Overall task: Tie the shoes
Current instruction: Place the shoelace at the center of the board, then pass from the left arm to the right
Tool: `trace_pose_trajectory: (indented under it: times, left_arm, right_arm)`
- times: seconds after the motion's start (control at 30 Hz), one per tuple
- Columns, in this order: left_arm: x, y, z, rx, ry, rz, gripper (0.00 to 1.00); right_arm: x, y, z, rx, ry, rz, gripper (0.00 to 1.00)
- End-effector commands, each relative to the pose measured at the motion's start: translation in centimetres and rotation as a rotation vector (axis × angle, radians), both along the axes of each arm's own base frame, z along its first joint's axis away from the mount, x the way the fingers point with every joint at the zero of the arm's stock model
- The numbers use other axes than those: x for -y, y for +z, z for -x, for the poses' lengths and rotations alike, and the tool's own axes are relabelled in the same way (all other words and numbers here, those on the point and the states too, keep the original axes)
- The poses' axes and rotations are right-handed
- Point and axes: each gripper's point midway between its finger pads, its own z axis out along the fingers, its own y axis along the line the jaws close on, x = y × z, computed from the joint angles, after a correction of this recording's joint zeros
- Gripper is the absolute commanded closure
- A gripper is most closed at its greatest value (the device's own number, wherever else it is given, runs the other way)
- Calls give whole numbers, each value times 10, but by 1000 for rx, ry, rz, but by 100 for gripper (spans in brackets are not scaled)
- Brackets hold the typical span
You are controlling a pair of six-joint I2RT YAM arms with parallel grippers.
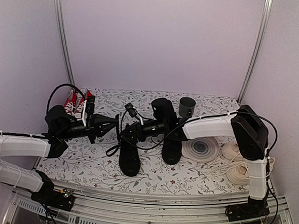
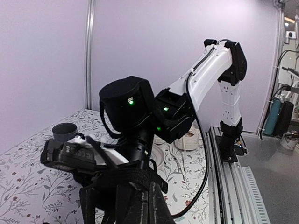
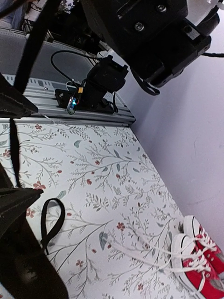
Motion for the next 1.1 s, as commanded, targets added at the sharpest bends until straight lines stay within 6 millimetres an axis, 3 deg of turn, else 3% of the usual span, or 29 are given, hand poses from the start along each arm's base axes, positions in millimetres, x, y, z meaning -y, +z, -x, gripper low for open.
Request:
trace_pose_trajectory:
  times: [0.0, 0.17, 0.3, 0.4, 0.5, 0.6, 0.67, 0.93, 1.07]
  left_arm:
    - [-12, -1, -22, -71, 98, 40, 100]
    - [-15, -6, -33, -94, 142, 23, 100]
    - [-15, -12, -44, -127, 160, 5, 100]
    - [-15, -16, -50, -143, 159, -8, 100]
    - [-12, -16, -48, -129, 121, -23, 100]
    - [-8, -13, -44, -118, 74, -30, 100]
    - [-5, -11, -37, -110, 30, -28, 100]
    - [1, -13, -36, -143, -34, -33, 100]
    - [5, -16, -33, -164, -70, -38, 100]
  right_arm:
    - [32, 50, -36, 217, -144, -18, 45]
    - [67, 70, -67, 560, -280, 53, 43]
    - [70, 90, -70, 829, -246, 51, 40]
    - [64, 103, -52, 948, -128, -15, 37]
    - [53, 95, -41, 1024, -28, -32, 36]
    - [38, 80, -44, 1089, 22, -7, 43]
    - [30, 81, -42, 1106, 48, -31, 50]
    - [11, 76, -19, 1145, 120, -81, 49]
    - [8, 77, -13, 1148, 121, -105, 54]
